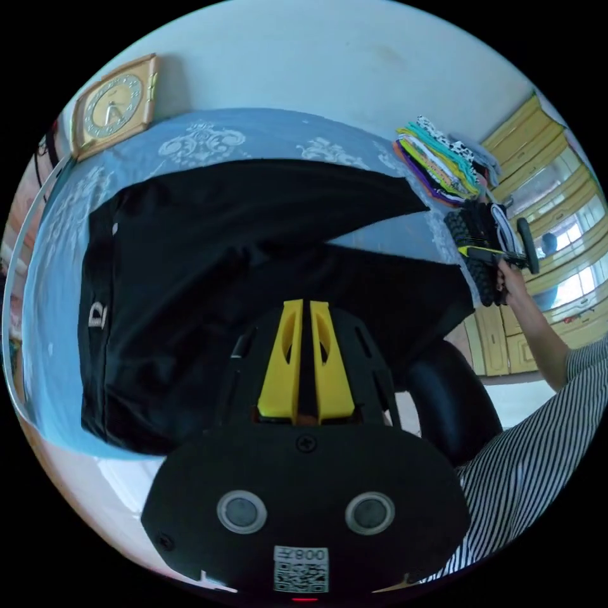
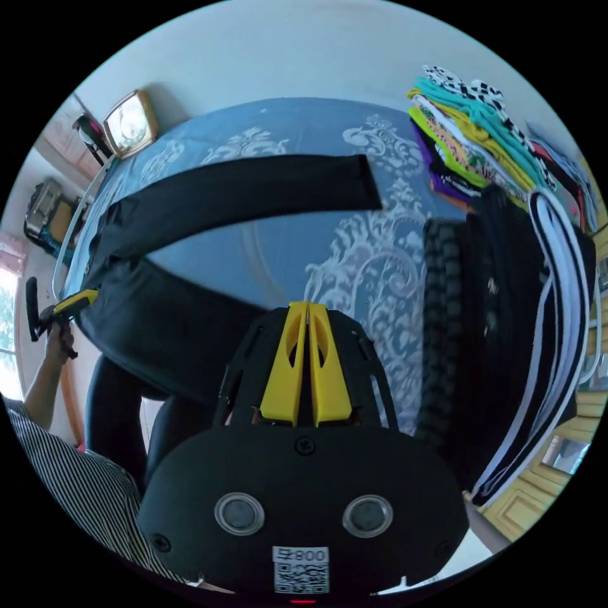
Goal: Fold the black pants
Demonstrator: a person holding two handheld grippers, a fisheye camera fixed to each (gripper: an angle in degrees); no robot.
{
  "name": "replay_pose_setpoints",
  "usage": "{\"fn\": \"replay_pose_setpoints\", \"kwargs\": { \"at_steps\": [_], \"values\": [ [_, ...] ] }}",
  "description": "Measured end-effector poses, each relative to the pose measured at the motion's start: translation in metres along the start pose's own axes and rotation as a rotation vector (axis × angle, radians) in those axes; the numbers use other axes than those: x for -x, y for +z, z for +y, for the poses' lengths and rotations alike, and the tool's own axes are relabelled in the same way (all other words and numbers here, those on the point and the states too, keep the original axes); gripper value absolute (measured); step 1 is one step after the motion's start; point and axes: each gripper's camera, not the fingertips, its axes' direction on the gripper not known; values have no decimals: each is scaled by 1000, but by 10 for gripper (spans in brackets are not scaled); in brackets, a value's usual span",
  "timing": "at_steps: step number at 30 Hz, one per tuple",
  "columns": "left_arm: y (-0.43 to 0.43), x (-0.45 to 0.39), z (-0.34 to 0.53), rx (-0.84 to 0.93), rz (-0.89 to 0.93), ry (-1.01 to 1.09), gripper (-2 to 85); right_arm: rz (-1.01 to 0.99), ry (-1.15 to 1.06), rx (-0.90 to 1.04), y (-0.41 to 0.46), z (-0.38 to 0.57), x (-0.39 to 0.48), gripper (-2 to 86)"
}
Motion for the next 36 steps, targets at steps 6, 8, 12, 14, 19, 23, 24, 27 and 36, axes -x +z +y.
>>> {"fn": "replay_pose_setpoints", "kwargs": {
  "at_steps": [6,8,12,14,19,23,24,27,36],
  "values": [
    [0,23,19,138,-47,-122,4,-42,35,134,-9,28,7,0],
    [-15,25,15,117,-40,-142,3,-82,71,144,-29,18,-1,1],
    [-54,13,13,38,-79,-100,1,-51,-8,52,-95,4,17,1],
    [-57,11,14,86,-133,-96,1,-33,-84,76,-112,-2,37,1],
    [-32,18,11,235,-190,-112,1,76,-166,194,-94,-15,70,2],
    [-38,18,-5,277,-223,-96,1,185,-202,190,-118,-33,80,1],
    [-39,18,-7,279,-223,-97,1,196,-213,184,-121,-35,80,1],
    [-46,26,-15,269,-201,-146,1,198,-198,158,-140,-47,73,2],
    [-84,46,-37,220,-84,-86,0,127,-189,197,-203,-104,37,1]
  ]
}}
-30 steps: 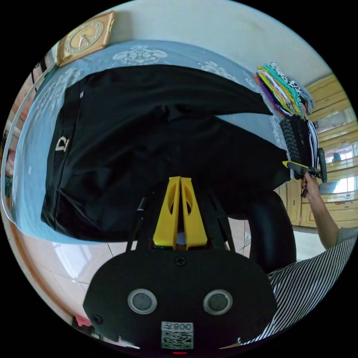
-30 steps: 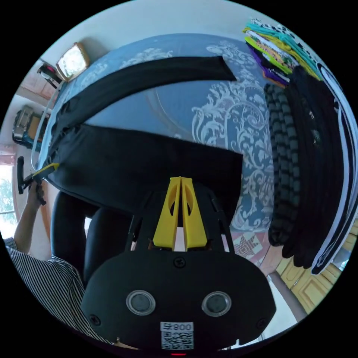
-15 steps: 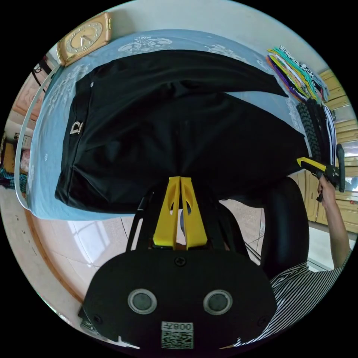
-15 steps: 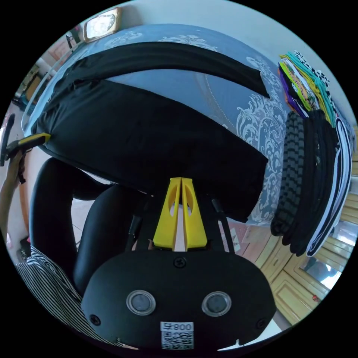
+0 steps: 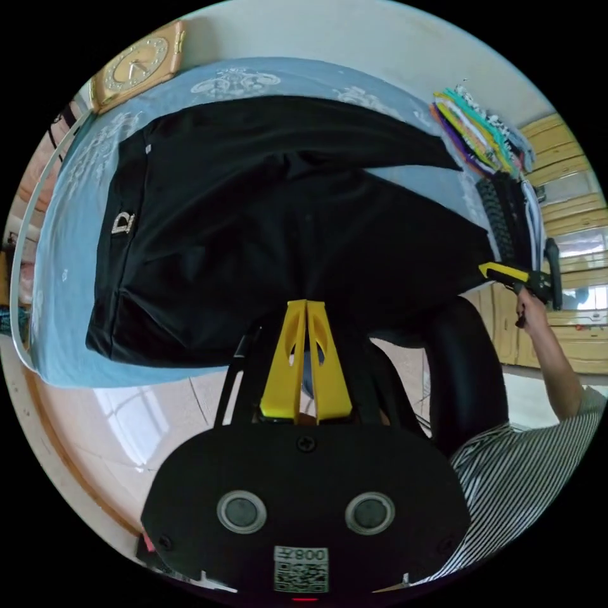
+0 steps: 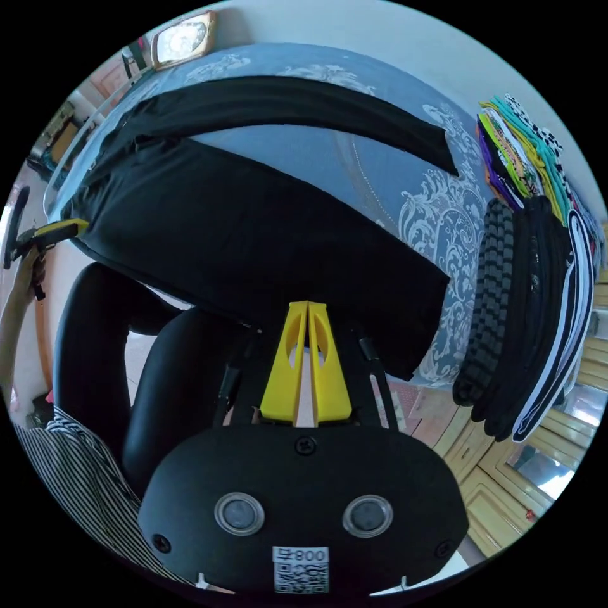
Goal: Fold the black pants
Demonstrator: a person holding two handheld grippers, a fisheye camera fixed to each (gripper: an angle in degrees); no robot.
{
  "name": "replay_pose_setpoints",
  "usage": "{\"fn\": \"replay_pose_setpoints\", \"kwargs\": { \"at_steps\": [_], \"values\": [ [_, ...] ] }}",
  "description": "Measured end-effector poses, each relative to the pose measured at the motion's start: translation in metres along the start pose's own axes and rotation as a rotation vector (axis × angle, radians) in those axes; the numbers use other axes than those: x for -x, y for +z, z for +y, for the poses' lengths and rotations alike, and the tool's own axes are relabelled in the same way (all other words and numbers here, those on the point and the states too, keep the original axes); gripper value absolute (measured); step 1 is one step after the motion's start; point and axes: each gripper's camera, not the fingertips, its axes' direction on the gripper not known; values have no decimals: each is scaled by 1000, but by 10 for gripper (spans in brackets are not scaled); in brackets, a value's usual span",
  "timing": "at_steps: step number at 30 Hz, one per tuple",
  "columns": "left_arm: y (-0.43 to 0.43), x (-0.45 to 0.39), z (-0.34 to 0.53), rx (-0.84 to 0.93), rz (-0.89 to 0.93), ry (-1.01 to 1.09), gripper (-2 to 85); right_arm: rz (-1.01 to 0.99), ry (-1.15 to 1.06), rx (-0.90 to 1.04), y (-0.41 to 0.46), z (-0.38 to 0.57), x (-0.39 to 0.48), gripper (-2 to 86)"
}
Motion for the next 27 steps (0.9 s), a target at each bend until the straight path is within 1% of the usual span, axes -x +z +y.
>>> {"fn": "replay_pose_setpoints", "kwargs": {
  "at_steps": [2,6,9,11,12,14,16,21,23,27],
  "values": [
    [-28,18,-3,-92,65,-2,1,-32,32,-60,-29,-10,-25,2],
    [-64,58,-22,-203,87,-41,3,-153,25,-145,-71,-46,-57,4],
    [-81,93,-55,-226,78,-63,7,-251,-52,-207,-100,-101,-66,9],
    [-91,116,-86,-238,47,-82,16,-305,-134,-238,-117,-156,-62,18],
    [-93,122,-94,-244,41,-92,19,-312,-154,-245,-121,-171,-60,20],
    [-103,145,-126,-268,48,-124,36,-323,-233,-281,-138,-228,-49,33],
    [-109,162,-150,-270,59,-134,54,-333,-276,-296,-150,-270,-43,45],
    [-124,189,-205,-224,-20,-108,80,-356,-378,-319,-184,-370,-32,73],
    [-129,191,-229,-195,-62,-60,88,-330,-438,-319,-201,-408,-28,91],
    [-130,185,-264,-126,-153,36,102,-274,-526,-277,-220,-453,-22,110]
  ]
}}
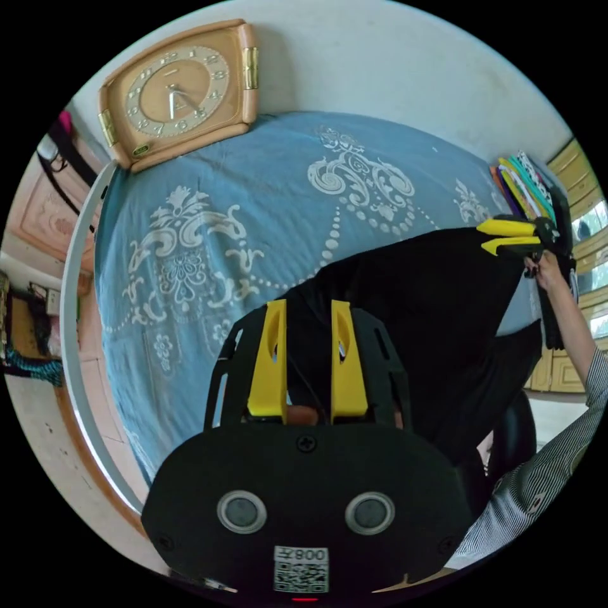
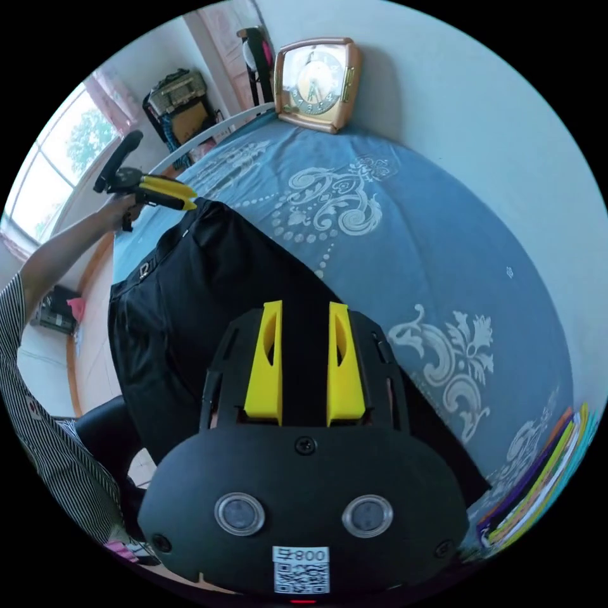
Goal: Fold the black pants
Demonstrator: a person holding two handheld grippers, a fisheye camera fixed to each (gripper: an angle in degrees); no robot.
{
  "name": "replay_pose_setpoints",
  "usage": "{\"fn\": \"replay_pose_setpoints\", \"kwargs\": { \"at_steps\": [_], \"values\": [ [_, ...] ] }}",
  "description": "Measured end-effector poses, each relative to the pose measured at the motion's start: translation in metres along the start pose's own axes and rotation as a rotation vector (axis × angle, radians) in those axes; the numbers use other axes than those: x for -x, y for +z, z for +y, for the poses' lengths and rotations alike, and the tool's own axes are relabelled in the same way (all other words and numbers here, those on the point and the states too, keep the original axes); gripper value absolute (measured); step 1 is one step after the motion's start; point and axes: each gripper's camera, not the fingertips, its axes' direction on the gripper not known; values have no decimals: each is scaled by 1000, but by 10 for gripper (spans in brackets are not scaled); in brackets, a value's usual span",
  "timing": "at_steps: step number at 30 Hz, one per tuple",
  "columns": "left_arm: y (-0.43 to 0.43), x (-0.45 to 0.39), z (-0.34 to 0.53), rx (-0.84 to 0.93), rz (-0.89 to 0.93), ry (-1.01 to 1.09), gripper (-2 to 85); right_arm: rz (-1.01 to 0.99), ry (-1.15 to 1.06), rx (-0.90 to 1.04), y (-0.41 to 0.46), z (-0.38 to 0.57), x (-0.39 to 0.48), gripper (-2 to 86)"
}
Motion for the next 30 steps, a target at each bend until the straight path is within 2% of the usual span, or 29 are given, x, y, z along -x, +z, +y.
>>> {"fn": "replay_pose_setpoints", "kwargs": {
  "at_steps": [9,15,18,24,30],
  "values": [
    [20,-14,-56,165,-94,113,111,102,-95,184,-13,-60,-26,106],
    [5,-26,-64,173,-64,145,54,117,-111,215,-57,-76,-35,93],
    [-4,-39,-64,180,-111,169,31,121,-103,234,-81,-83,-39,67],
    [-45,-61,-52,131,-163,191,16,140,-83,271,-135,-86,-40,19],
    [-101,-82,-19,46,-178,199,13,156,-53,177,-231,-65,-21,10]
  ]
}}
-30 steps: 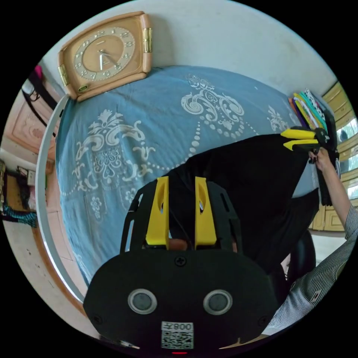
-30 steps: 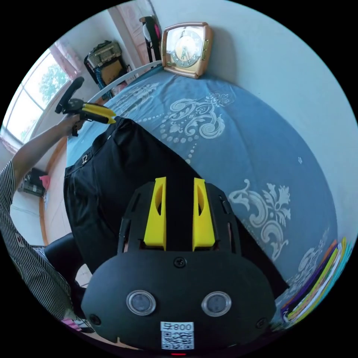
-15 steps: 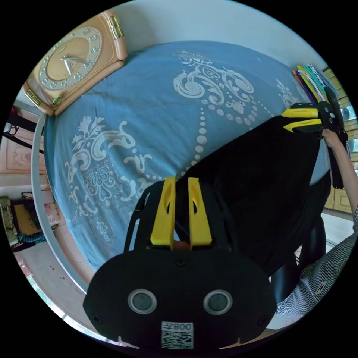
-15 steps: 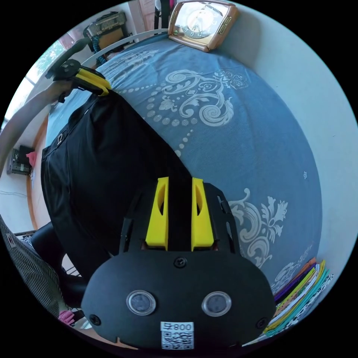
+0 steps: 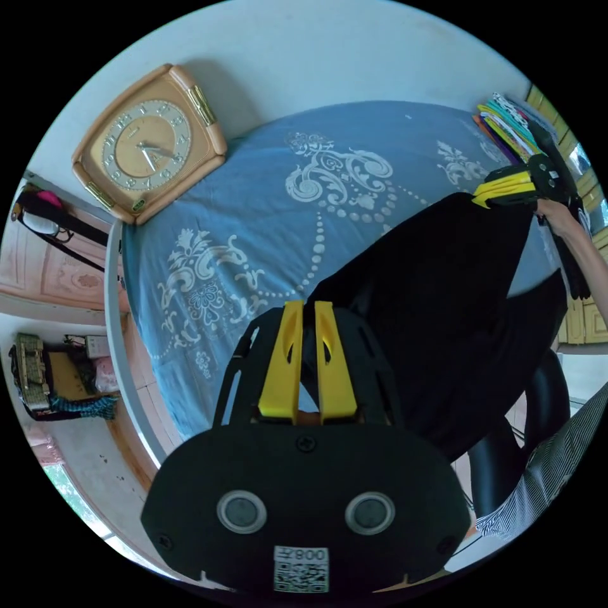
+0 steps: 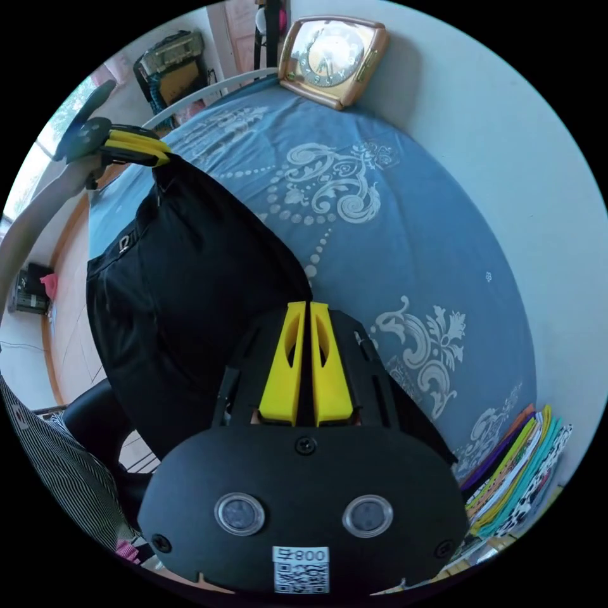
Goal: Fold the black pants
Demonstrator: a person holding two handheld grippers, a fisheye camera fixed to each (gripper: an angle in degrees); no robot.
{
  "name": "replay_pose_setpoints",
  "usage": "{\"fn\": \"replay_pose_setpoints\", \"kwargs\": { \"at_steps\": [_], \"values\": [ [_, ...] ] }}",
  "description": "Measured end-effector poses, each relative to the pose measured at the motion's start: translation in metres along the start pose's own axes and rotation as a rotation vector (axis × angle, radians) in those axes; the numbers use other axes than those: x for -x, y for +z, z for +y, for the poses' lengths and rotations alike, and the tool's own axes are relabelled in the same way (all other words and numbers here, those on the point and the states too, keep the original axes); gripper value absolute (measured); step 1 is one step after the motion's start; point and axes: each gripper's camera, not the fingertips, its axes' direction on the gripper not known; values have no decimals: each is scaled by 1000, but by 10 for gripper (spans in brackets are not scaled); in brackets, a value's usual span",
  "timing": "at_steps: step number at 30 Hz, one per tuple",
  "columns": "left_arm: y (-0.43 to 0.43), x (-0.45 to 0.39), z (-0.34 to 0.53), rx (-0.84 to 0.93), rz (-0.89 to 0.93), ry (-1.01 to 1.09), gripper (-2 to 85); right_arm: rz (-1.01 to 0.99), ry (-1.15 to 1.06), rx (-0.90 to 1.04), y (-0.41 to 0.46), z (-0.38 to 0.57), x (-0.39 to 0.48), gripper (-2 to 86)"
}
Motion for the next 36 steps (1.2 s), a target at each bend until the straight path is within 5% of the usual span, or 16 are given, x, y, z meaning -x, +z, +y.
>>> {"fn": "replay_pose_setpoints", "kwargs": {
  "at_steps": [11,36],
  "values": [
    [-90,-53,125,-76,13,27,14,62,-20,-131,-151,130,101,8],
    [-100,-89,351,61,89,-93,12,-22,-143,47,-231,225,272,8]
  ]
}}
